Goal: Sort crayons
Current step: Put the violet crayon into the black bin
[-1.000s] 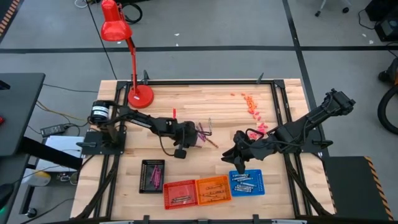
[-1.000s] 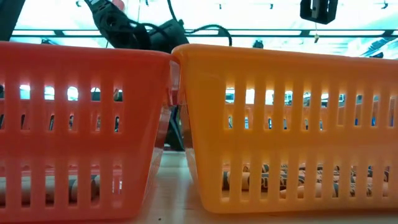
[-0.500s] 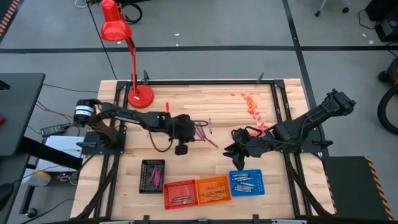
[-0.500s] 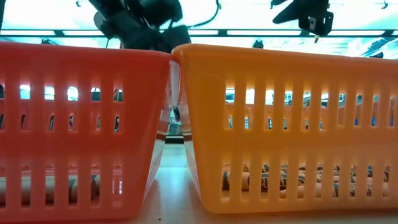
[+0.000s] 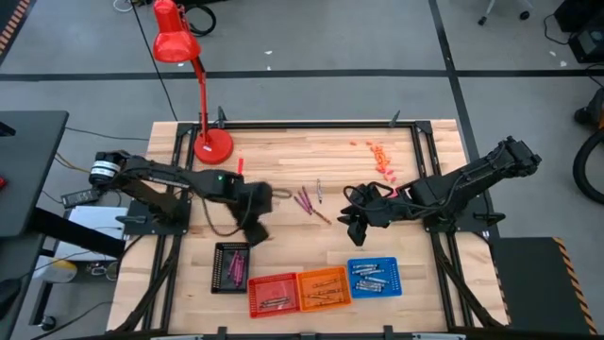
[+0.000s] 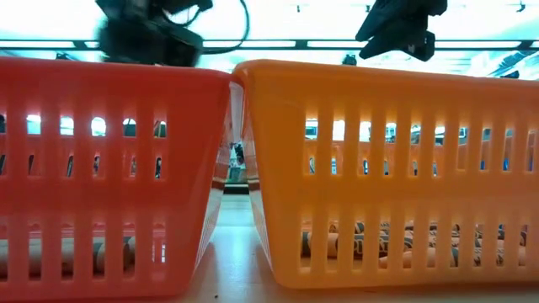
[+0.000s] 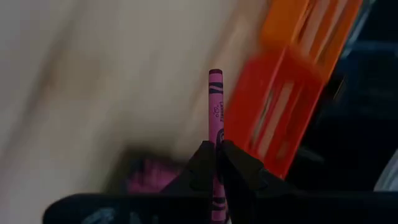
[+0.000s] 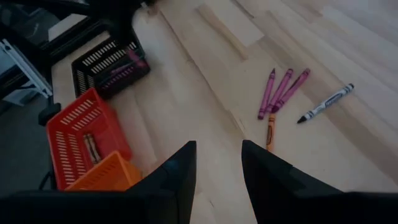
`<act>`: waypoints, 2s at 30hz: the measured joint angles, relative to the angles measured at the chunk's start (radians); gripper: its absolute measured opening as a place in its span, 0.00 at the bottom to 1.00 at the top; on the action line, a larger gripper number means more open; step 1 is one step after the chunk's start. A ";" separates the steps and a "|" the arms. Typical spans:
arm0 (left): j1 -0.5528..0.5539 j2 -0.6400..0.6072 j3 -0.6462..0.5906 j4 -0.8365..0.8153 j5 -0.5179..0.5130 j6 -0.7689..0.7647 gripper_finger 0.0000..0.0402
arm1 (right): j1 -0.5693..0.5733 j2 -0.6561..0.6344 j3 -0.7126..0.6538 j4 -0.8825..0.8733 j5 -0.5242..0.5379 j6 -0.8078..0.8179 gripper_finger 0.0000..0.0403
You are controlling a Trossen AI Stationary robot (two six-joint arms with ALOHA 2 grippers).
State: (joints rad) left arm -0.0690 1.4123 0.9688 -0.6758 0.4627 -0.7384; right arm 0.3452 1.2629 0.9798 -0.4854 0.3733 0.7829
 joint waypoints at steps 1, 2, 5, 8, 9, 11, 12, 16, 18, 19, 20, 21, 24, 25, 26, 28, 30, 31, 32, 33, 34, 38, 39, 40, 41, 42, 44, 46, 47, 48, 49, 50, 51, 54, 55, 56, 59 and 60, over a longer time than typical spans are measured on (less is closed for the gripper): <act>-0.021 -0.004 0.000 -0.036 0.004 -0.017 0.06 | -0.002 0.000 0.000 0.002 0.000 -0.009 0.33; -0.044 -0.004 0.001 -0.061 0.004 -0.036 0.06 | -0.002 0.000 0.000 0.007 0.000 -0.018 0.33; -0.118 -0.027 0.000 -0.141 -0.015 -0.094 0.06 | -0.002 0.000 0.000 0.018 0.000 -0.047 0.33; -0.194 -0.057 0.002 -0.187 -0.080 -0.190 0.06 | -0.002 0.000 0.000 0.027 0.000 -0.069 0.33; -0.221 -0.064 0.001 -0.216 -0.104 -0.231 0.06 | -0.002 0.000 0.000 0.037 0.000 -0.072 0.33; -0.275 -0.065 0.002 -0.234 -0.161 -0.309 0.06 | -0.002 0.000 0.000 0.041 0.000 -0.080 0.33; -0.305 -0.066 0.002 -0.261 -0.198 -0.337 0.06 | -0.002 0.001 0.000 0.049 0.000 -0.079 0.33; -0.390 -0.054 -0.021 -0.249 -0.301 -0.457 0.06 | -0.009 0.024 0.000 0.063 -0.001 -0.090 0.33; -0.407 -0.055 -0.047 -0.264 -0.321 -0.501 0.06 | -0.014 0.040 0.000 0.075 -0.008 -0.098 0.33; -0.410 -0.053 -0.058 -0.230 -0.320 -0.526 0.06 | -0.015 0.050 0.000 0.082 -0.012 -0.099 0.33; -0.412 -0.050 -0.071 -0.198 -0.322 -0.552 0.06 | -0.016 0.061 0.000 0.102 -0.024 -0.103 0.33; -0.414 -0.050 -0.082 -0.200 -0.324 -0.577 0.06 | -0.018 0.073 0.000 0.115 -0.033 -0.105 0.33; -0.426 -0.050 -0.099 -0.168 -0.342 -0.622 0.09 | -0.024 0.107 0.000 0.138 -0.062 -0.106 0.33; -0.428 -0.050 -0.101 -0.149 -0.348 -0.634 0.11 | -0.027 0.118 0.000 0.153 -0.073 -0.106 0.33; -0.428 -0.052 -0.104 -0.149 -0.354 -0.644 0.14 | -0.028 0.127 0.000 0.159 -0.090 -0.106 0.33; -0.428 -0.051 -0.106 -0.151 -0.353 -0.648 0.22 | -0.032 0.142 0.000 0.165 -0.124 -0.106 0.33; -0.418 -0.054 -0.105 -0.144 -0.325 -0.626 0.30 | -0.035 0.152 0.000 0.170 -0.162 -0.106 0.33; -0.410 -0.055 -0.102 -0.147 -0.307 -0.610 0.34 | -0.037 0.154 0.000 0.170 -0.179 -0.106 0.33; -0.402 -0.058 -0.096 -0.148 -0.292 -0.597 0.37 | -0.038 0.154 0.000 0.169 -0.189 -0.106 0.33; -0.395 -0.067 -0.090 -0.148 -0.282 -0.581 0.40 | -0.039 0.154 0.000 0.170 -0.191 -0.106 0.33; -0.383 -0.076 -0.079 -0.151 -0.271 -0.569 0.42 | -0.039 0.153 0.000 0.171 -0.192 -0.106 0.33; -0.328 -0.107 -0.029 -0.152 -0.251 -0.475 0.45 | -0.045 0.149 0.000 0.172 -0.189 -0.106 0.33; -0.312 -0.109 -0.010 -0.146 -0.250 -0.437 0.45 | -0.048 0.149 0.000 0.173 -0.189 -0.106 0.33; -0.296 -0.112 0.005 -0.137 -0.252 -0.388 0.44 | -0.052 0.149 0.000 0.174 -0.190 -0.106 0.33; -0.281 -0.113 0.016 -0.135 -0.259 -0.339 0.44 | -0.056 0.149 0.000 0.177 -0.191 -0.106 0.33; -0.266 -0.114 0.024 -0.132 -0.268 -0.286 0.43 | -0.060 0.149 0.000 0.186 -0.191 -0.106 0.33; -0.235 -0.111 0.027 -0.096 -0.296 -0.195 0.41 | -0.068 0.149 0.000 0.200 -0.192 -0.106 0.33; -0.202 -0.101 0.027 -0.090 -0.321 -0.121 0.40 | -0.073 0.149 0.000 0.227 -0.192 -0.106 0.33; -0.181 -0.092 0.027 -0.088 -0.326 -0.087 0.40 | -0.074 0.149 0.000 0.236 -0.192 -0.106 0.33; -0.162 -0.082 0.027 -0.084 -0.330 -0.051 0.39 | -0.074 0.149 0.000 0.244 -0.192 -0.105 0.33; -0.143 -0.070 0.027 -0.081 -0.335 -0.017 0.39 | -0.074 0.149 0.000 0.251 -0.191 -0.103 0.33; -0.124 -0.058 0.027 -0.074 -0.335 0.017 0.38 | -0.074 0.149 0.000 0.256 -0.190 -0.102 0.33; -0.107 -0.044 0.027 -0.062 -0.335 0.053 0.38 | -0.074 0.149 0.000 0.259 -0.187 -0.102 0.33; -0.066 0.002 0.027 -0.018 -0.335 0.152 0.38 | -0.074 0.149 0.000 0.261 -0.186 -0.094 0.33; -0.053 0.019 0.027 0.003 -0.335 0.180 0.38 | -0.074 0.149 0.000 0.261 -0.185 -0.084 0.33; -0.042 0.035 0.027 0.023 -0.334 0.202 0.38 | -0.074 0.149 0.000 0.261 -0.185 -0.075 0.33; -0.013 0.084 0.027 0.073 -0.334 0.260 0.38 | -0.074 0.149 0.000 0.260 -0.182 -0.054 0.33; -0.004 0.101 0.027 0.088 -0.334 0.272 0.38 | -0.074 0.149 0.000 0.259 -0.177 -0.048 0.33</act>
State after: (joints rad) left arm -0.0733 1.5128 0.9958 -0.5880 0.1289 -0.4659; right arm 0.2714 1.4117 0.9798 -0.2260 0.1965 0.7351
